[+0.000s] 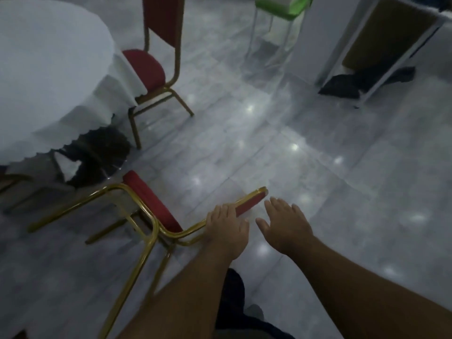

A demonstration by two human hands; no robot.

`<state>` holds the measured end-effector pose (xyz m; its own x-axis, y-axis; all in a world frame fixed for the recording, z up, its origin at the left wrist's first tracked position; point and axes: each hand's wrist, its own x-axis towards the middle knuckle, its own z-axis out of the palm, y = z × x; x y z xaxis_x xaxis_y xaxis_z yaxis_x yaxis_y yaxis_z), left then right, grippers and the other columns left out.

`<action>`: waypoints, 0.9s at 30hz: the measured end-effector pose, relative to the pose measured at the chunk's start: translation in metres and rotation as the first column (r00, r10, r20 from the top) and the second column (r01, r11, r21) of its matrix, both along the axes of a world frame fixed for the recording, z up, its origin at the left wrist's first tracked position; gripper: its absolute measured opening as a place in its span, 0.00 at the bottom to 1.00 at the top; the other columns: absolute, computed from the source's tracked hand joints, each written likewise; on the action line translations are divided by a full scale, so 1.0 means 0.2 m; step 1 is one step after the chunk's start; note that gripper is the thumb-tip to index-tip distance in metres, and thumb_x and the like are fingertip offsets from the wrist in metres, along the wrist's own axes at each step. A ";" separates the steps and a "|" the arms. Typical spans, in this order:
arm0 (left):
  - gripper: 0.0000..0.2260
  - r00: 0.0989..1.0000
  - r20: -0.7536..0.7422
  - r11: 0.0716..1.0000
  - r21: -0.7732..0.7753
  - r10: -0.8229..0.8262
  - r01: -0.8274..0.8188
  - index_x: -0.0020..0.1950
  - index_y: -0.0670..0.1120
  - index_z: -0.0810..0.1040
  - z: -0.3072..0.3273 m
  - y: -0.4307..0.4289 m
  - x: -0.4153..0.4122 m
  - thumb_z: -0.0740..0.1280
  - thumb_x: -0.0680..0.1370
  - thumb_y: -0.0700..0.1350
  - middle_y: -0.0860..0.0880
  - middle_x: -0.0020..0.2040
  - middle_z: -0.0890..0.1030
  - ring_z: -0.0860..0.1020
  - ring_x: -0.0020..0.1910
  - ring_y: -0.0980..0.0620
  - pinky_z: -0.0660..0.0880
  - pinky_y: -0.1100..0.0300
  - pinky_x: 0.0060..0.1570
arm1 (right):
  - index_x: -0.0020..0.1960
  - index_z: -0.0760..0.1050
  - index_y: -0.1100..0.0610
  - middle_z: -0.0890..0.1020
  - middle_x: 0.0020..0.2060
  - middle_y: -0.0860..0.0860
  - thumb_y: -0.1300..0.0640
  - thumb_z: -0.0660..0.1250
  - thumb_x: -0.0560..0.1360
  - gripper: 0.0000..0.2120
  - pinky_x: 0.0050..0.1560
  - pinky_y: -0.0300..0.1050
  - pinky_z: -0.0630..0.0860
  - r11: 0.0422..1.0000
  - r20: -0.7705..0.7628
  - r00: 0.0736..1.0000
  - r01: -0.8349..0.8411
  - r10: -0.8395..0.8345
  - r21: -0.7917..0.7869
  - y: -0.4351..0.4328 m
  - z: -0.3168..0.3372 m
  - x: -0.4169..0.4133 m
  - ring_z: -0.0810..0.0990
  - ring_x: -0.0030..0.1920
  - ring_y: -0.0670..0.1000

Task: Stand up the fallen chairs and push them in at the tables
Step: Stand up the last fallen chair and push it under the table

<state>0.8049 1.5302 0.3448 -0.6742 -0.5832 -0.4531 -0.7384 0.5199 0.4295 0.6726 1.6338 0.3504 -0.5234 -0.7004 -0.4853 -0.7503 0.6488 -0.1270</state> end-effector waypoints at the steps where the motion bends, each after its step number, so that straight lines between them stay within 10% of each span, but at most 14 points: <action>1: 0.28 1.000 0.015 1.000 0.012 0.013 -0.013 0.81 0.44 0.57 -0.04 -0.03 -0.02 0.52 0.85 0.57 0.44 0.81 0.61 0.55 0.81 0.43 0.51 0.45 0.81 | 0.82 0.50 0.56 0.52 0.82 0.53 0.38 0.47 0.83 0.34 0.80 0.56 0.47 1.000 0.001 1.000 -0.022 0.022 0.014 -0.04 -0.03 -0.03 0.49 0.82 0.52; 8: 0.26 0.996 0.054 0.995 0.073 0.066 -0.070 0.77 0.44 0.63 -0.28 -0.21 -0.22 0.54 0.84 0.59 0.44 0.76 0.68 0.65 0.76 0.43 0.60 0.46 0.77 | 0.82 0.50 0.55 0.52 0.82 0.53 0.38 0.48 0.83 0.34 0.79 0.54 0.47 0.983 0.019 0.990 -0.138 0.137 0.121 -0.27 -0.20 -0.24 0.49 0.81 0.52; 14: 0.31 0.981 0.133 0.975 0.152 0.139 -0.159 0.82 0.43 0.52 -0.53 -0.32 -0.37 0.56 0.84 0.57 0.44 0.83 0.56 0.53 0.82 0.43 0.50 0.47 0.80 | 0.82 0.48 0.56 0.52 0.82 0.53 0.39 0.49 0.83 0.34 0.80 0.55 0.46 0.929 0.083 0.940 -0.339 0.330 0.151 -0.53 -0.46 -0.45 0.48 0.82 0.53; 27: 0.36 0.919 0.325 0.924 0.232 0.222 -0.305 0.83 0.44 0.49 -1.61 -0.37 -0.78 0.64 0.81 0.56 0.43 0.83 0.54 0.53 0.81 0.41 0.51 0.45 0.80 | 0.80 0.53 0.51 0.62 0.79 0.55 0.37 0.60 0.78 0.37 0.78 0.63 0.51 0.733 0.245 0.776 -0.630 0.581 0.256 -0.74 -1.74 -0.87 0.58 0.79 0.58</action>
